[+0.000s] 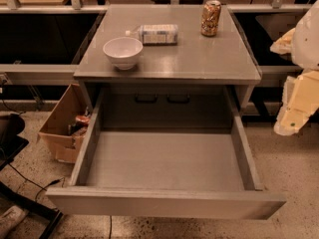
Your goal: Place blue plastic bottle into top drawer
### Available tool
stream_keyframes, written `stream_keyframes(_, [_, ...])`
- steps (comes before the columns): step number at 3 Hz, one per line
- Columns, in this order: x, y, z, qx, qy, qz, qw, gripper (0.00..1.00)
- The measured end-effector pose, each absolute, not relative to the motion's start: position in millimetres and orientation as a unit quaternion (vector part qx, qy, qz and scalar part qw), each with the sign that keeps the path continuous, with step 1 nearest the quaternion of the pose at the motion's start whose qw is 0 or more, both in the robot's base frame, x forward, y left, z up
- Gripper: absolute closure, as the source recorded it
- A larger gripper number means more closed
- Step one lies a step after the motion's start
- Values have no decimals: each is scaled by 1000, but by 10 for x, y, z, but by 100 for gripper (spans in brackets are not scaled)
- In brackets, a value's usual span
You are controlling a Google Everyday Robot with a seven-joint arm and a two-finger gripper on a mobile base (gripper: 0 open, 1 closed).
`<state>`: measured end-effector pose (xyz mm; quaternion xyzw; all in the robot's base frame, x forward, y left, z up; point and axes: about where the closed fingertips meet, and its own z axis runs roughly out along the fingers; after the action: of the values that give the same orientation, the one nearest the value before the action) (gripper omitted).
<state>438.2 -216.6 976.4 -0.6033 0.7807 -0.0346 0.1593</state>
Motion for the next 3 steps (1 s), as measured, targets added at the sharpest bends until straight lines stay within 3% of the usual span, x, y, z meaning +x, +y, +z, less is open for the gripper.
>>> stream_keyframes(2, [4410,-2134,9835,-608,771,-45,184,0])
stream_keyframes(3, [4928,-2001,9998,-649,724,-74,222,0])
